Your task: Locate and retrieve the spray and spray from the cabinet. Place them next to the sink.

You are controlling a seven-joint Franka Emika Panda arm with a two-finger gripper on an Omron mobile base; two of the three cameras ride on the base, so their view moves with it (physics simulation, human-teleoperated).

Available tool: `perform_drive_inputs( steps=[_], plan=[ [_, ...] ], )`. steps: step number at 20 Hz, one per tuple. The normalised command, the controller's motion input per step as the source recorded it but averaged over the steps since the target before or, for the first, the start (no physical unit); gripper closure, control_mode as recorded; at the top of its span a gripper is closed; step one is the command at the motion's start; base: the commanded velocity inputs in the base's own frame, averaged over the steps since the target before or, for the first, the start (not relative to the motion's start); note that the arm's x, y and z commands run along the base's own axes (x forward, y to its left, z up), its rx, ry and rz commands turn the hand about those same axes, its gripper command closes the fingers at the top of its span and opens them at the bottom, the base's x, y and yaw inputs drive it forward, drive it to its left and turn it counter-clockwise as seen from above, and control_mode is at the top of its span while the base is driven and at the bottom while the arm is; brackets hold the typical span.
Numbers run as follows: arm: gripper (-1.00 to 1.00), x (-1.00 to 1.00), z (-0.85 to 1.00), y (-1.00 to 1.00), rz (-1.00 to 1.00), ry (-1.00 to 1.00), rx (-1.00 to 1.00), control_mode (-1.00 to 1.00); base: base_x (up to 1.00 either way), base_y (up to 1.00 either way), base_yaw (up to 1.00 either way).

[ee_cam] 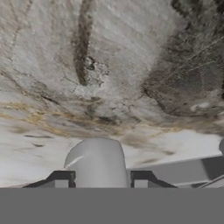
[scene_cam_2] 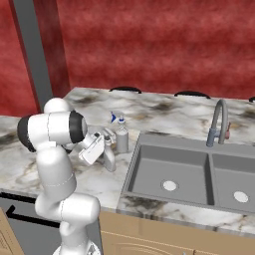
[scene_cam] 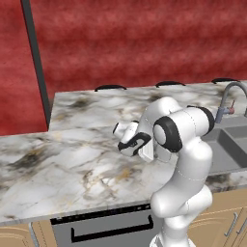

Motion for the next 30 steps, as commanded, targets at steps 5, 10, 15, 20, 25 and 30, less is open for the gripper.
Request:
perform_drive_inputs(
  steps=[5,10,15,20,25,30],
  plan=[
    [-1.0,0.0,-0.01,0.0,0.0,0.0,0.0,-1.0,0.0,0.0,0.0],
    [-1.0,0.0,0.0,0.0,0.0,0.0,0.0,-1.0,0.0,0.0,0.0],
    [-1.0,0.0,0.0,0.04,0.0,0.0,0.0,-1.0,0.0,0.0,0.0],
    [-1.0,-0.15,0.05,0.29,-0.03,0.01,0.0,-1.0,0.0,0.0,0.0],
    [-1.0,-0.12,0.21,0.34,-0.02,0.0,0.0,-1.0,0.0,0.0,0.0],
    [-1.0,-0.37,0.37,0.14,-0.01,0.0,0.08,-1.0,0.0,0.0,0.0]
  ],
)
